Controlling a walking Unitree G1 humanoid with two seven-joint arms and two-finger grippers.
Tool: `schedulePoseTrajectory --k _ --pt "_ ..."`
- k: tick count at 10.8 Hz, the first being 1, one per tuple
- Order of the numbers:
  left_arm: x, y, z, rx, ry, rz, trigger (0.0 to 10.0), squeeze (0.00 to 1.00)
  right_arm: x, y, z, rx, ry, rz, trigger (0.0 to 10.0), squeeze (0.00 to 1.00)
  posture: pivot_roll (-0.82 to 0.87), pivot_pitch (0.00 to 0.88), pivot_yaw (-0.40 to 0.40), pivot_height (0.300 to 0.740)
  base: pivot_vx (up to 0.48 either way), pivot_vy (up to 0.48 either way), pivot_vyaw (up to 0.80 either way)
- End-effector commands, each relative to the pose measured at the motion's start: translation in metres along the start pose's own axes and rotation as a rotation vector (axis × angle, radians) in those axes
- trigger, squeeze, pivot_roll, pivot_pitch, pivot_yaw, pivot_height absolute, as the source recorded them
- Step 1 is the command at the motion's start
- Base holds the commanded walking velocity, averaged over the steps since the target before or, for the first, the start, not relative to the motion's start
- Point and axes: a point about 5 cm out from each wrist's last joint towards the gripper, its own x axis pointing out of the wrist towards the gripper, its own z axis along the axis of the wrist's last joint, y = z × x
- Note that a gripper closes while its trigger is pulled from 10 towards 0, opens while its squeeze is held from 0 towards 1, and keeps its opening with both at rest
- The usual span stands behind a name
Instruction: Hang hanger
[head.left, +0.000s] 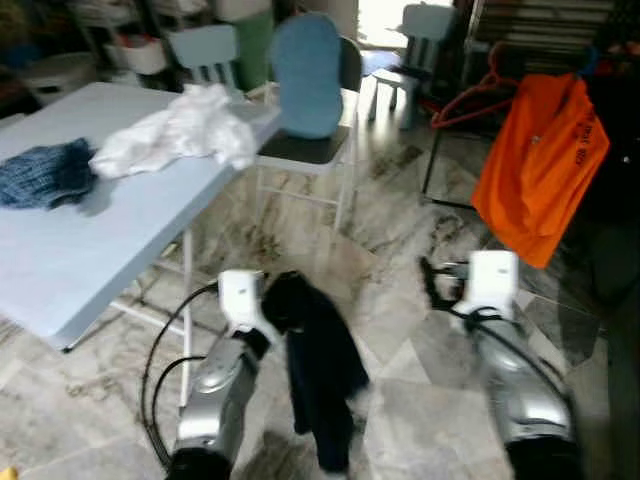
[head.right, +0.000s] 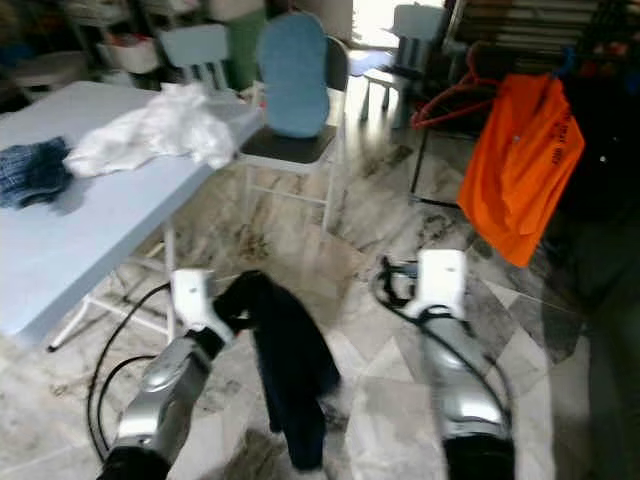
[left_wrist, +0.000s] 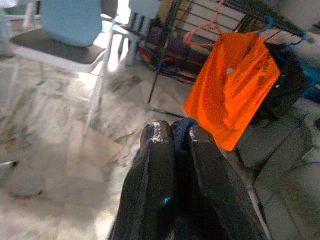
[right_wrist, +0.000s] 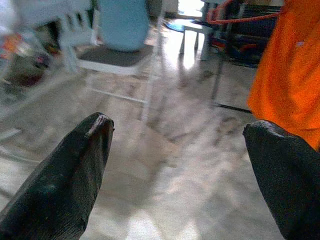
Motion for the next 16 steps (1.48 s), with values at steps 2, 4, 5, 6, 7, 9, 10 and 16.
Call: schedulePoseTrajectory --k 2,4,5,6,7,9,10,16 --pt "-0.0040 0.0099 0.0038 0.011 -0.024 0.040 10.0 0.00 0.0041 0.0148 0.0052 0.007 -0.023 0.046 10.0 0.00 -0.22 0.000 0.057 0.740 0.405 0.257 -0.72" --pt "-0.0043 0.0096 0.0033 0.013 -0.022 0.040 10.0 0.00 0.0045 0.0160 0.0052 0.007 -0.022 0.051 10.0 0.00 -0.22 0.000 0.056 0.740 0.401 0.261 -0.56" --pt "-0.0046 0.0098 0.0026 0.015 -0.019 0.041 10.0 0.00 0.0047 0.0167 0.0048 0.006 -0.019 0.054 10.0 0.00 -0.22 0.000 0.056 0.740 0.390 0.277 -0.54" --pt "-0.0046 0.0100 0.0022 0.014 -0.018 0.043 10.0 0.00 0.0045 0.0165 0.0039 0.006 -0.016 0.055 10.0 0.00 -0.22 0.000 0.055 0.740 0.386 0.285 -0.51" --pt "-0.0047 0.0105 0.0018 0.011 -0.016 0.050 10.0 0.00 0.0040 0.0160 0.0025 0.005 -0.013 0.055 10.0 0.00 -0.22 0.000 0.054 0.740 0.349 0.330 -0.46" --pt "-0.0046 0.0109 0.0014 0.009 -0.015 0.052 10.0 0.00 0.0039 0.0160 0.0017 0.006 -0.012 0.054 10.0 0.00 -0.22 0.000 0.059 0.740 0.313 0.364 -0.43" --pt "-0.0045 0.0110 0.0015 0.010 -0.014 0.051 10.0 0.00 0.0041 0.0161 0.0018 0.006 -0.011 0.054 10.0 0.00 -0.22 0.000 0.060 0.740 0.292 0.382 -0.40" --pt "-0.0046 0.0093 -0.0008 0.016 0.000 0.036 10.0 0.00 0.0034 0.0177 0.0002 0.010 -0.010 0.047 10.0 0.00 -0.22 0.000 0.063 0.740 0.300 0.374 -0.07"
